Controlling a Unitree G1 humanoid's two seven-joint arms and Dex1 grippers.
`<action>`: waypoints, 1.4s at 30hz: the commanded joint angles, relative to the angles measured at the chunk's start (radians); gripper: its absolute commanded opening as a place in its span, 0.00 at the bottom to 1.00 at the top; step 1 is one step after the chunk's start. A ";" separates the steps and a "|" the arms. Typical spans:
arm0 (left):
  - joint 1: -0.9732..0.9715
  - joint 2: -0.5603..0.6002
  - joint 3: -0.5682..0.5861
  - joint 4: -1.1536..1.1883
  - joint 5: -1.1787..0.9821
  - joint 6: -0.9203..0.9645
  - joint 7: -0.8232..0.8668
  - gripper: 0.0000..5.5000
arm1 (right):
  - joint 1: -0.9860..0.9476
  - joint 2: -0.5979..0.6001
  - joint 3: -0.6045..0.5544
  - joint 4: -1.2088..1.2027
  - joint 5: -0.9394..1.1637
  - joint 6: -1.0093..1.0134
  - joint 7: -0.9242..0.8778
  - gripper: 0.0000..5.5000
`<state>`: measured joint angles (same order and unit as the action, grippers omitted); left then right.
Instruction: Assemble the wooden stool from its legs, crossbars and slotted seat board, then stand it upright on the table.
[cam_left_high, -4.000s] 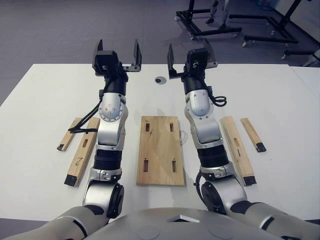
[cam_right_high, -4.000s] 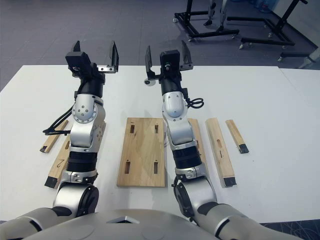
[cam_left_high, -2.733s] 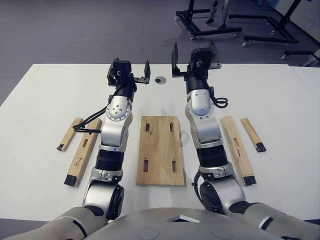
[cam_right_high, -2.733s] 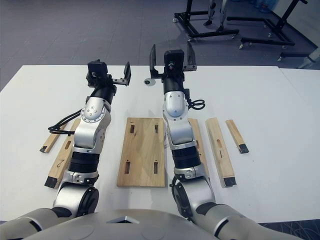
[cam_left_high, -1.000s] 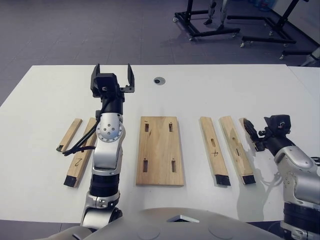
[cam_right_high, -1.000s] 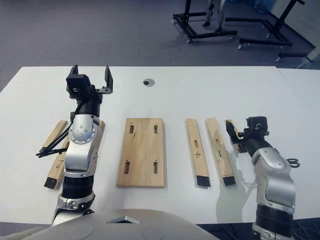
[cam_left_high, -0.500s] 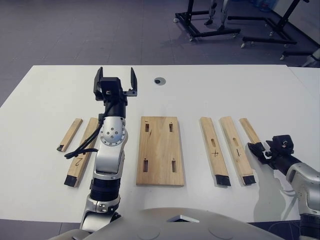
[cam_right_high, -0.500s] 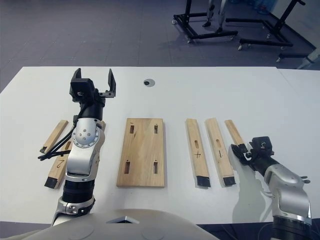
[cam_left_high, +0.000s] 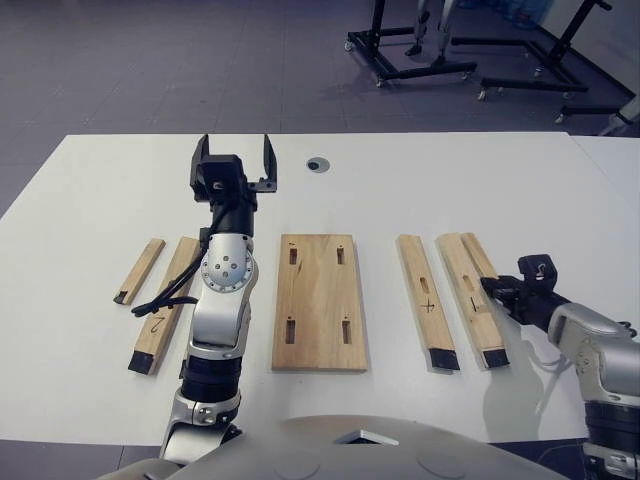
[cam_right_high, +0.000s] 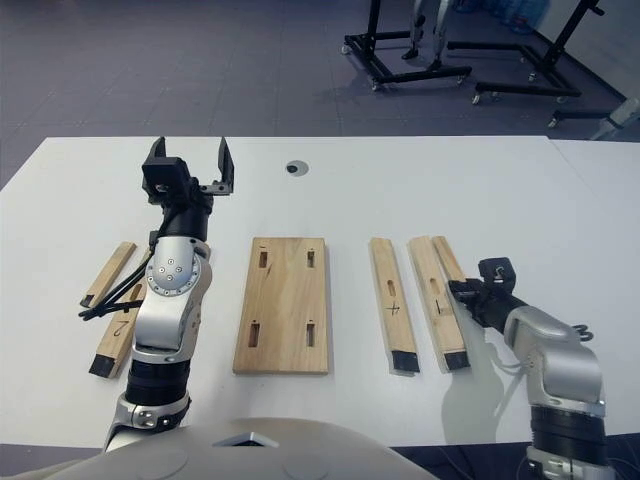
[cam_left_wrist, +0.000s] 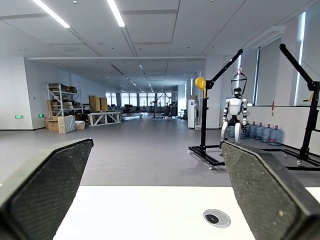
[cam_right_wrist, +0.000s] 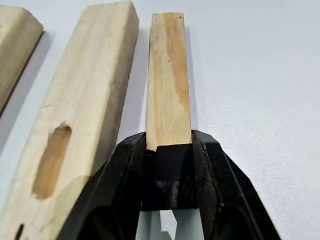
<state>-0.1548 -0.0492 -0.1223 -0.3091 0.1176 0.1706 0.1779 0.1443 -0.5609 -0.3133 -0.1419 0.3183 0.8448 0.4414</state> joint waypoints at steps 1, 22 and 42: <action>-0.011 -0.030 0.004 0.012 -0.015 0.008 -0.005 0.85 | 0.007 0.070 0.028 0.048 -0.010 0.064 -0.068 0.23; -0.155 0.003 0.211 -0.035 -0.856 0.440 -0.446 0.85 | -0.344 0.325 0.375 -0.318 -0.015 -0.403 -0.102 0.23; -0.187 0.071 0.209 0.015 -1.060 0.571 -0.469 0.85 | -0.345 0.327 0.574 -0.160 -0.186 -0.688 0.024 0.23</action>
<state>-0.3290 0.0269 0.0921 -0.2910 -0.9353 0.7478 -0.2941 -0.2071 -0.2265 0.2485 -0.3229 0.1541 0.1632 0.4552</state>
